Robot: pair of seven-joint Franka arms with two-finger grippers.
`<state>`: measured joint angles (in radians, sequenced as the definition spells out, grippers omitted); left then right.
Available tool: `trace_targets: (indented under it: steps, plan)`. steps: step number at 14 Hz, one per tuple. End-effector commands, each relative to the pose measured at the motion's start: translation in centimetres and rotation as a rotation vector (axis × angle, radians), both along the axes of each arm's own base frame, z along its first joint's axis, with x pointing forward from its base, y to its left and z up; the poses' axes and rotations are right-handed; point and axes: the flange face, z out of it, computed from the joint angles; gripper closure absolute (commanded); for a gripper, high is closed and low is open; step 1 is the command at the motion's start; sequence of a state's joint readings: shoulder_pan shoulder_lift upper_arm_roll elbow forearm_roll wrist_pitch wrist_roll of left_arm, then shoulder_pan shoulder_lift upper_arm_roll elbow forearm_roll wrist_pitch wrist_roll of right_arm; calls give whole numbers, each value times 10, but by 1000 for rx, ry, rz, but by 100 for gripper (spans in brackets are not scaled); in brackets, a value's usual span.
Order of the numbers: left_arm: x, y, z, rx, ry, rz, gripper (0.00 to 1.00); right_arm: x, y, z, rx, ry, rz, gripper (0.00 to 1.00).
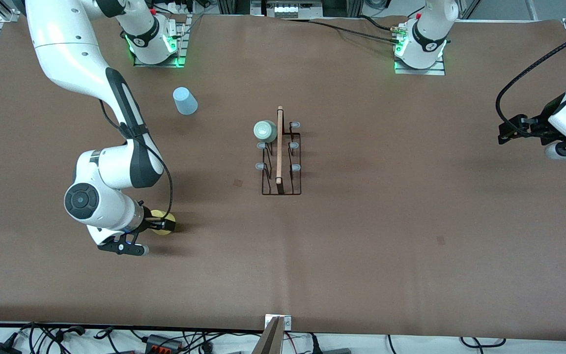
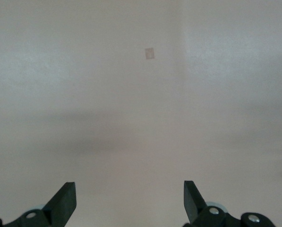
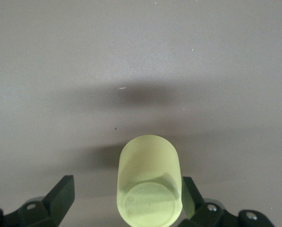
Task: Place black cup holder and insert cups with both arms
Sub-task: 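Move the right gripper to the yellow cup and grasp it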
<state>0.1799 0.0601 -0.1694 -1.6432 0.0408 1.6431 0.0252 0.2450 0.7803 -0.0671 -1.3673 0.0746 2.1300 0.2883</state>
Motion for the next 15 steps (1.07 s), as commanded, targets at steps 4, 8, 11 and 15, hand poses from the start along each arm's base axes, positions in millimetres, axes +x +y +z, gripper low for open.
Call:
trace_targets:
  steps: [4,8,11,15]
  plan:
    - [-1,3,7,-4,-1,-18,0,5,-7,-8,-13,8,36,0]
    - [-1,3,7,-4,0,-17,0,1,-11,-13,-21,36,67,12]
    - [-1,4,7,-4,0,-17,0,-2,-10,-15,-23,59,71,54]
    - [-1,4,7,-3,0,-15,0,-9,-2,0,-12,123,76,71]
